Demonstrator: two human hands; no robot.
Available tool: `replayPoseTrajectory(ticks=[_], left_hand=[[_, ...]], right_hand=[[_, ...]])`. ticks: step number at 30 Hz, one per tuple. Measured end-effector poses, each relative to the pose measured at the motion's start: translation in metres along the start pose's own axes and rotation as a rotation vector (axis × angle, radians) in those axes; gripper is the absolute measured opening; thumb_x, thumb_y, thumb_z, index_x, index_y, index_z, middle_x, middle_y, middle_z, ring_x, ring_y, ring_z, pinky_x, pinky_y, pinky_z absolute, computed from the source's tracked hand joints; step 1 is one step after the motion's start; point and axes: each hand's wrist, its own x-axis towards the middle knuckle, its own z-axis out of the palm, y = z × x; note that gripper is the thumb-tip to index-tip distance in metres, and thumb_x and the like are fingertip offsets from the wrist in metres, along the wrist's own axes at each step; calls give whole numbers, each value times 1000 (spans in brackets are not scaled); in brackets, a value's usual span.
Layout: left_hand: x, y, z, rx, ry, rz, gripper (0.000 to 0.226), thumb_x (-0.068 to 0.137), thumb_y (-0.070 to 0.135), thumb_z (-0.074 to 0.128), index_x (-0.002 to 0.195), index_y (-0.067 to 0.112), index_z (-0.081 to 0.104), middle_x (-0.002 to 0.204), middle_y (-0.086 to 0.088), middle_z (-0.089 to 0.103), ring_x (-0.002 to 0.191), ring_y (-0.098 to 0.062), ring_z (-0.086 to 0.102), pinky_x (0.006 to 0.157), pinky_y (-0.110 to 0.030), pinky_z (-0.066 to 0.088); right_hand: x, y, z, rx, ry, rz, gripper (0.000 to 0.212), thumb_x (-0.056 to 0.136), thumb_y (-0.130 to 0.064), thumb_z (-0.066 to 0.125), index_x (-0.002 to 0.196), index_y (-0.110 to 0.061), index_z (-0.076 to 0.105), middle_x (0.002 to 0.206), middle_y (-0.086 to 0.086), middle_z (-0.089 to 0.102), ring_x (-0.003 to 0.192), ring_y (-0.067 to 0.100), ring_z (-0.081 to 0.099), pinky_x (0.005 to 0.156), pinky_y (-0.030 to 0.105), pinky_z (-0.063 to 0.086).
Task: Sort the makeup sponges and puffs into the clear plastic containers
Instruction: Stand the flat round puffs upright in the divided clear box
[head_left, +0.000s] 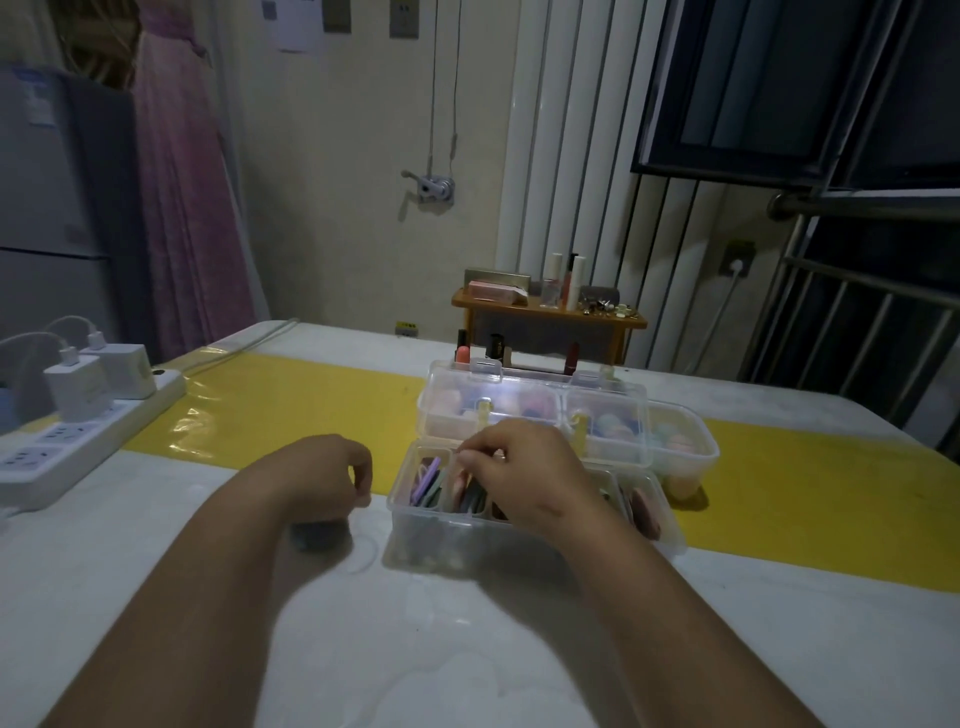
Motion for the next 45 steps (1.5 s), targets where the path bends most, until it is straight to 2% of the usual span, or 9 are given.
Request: replayPoseTrajectory(ticks=[4,11,16,20,25,29,34,38,45], left_hand=[[2,2,-1,-160,127,-16,22,71,2,64,67,23,63,83,1,63,75,-16,59,63,-27,47],[4,9,-4,-361,549,-67,18,69,-3,57,71,15,54,71,-4,58,67,-30,56,57,-41,54],[3,22,-1,-480,759,-61,17,75,-3,55,73,14,52,72,-3,55,72,-28,49,54,-33,34],[1,35,1,-663,847,43,17,78,0,62,72,12,52,68,-4,55,69,-28,51,58,-33,37],[-5,58,2,-947,720,208,24,80,-4,69,70,13,54,67,-13,61,69,-39,62,66,-50,53],[-11,76,5,-966,564,302,19,82,-6,68,75,9,58,68,-8,63,65,-25,64,64,-41,56],[-14,88,7,-853,461,314,16,83,-3,69,77,9,60,73,-8,66,68,-24,67,65,-37,59],[-14,90,8,-750,438,314,18,83,0,71,77,14,60,75,-4,65,75,-25,66,68,-38,59],[-16,91,10,-404,403,511,23,84,12,63,86,34,66,92,13,57,81,-2,53,70,-19,43]], right_hand=[[-3,1,-8,99,82,-7,25,100,-22,54,117,-21,72,113,-5,67,102,9,59,90,25,50],[-6,16,-27,182,116,22,23,100,-21,54,113,-24,73,97,-16,64,90,4,59,70,8,45],[-6,29,-40,203,162,24,21,99,-20,56,111,-25,72,99,-14,66,96,1,58,79,15,44],[-7,31,-43,199,188,14,19,98,-23,58,109,-27,72,96,-18,65,91,1,58,74,15,44],[-8,26,-43,261,127,-30,19,100,-20,53,103,-37,62,106,-12,66,102,4,59,82,21,49],[-11,20,-41,303,55,-55,16,101,-24,51,100,-39,54,112,-11,66,103,4,59,76,20,50],[-12,19,-44,254,104,-101,8,96,-26,60,95,-34,58,98,-18,63,89,8,61,79,32,59],[-14,18,-44,312,81,-97,18,95,-26,62,97,-42,53,96,-17,65,87,8,63,72,21,58],[-9,23,-47,222,255,-24,26,92,-13,54,83,-33,69,89,-15,63,89,6,58,78,25,52]])
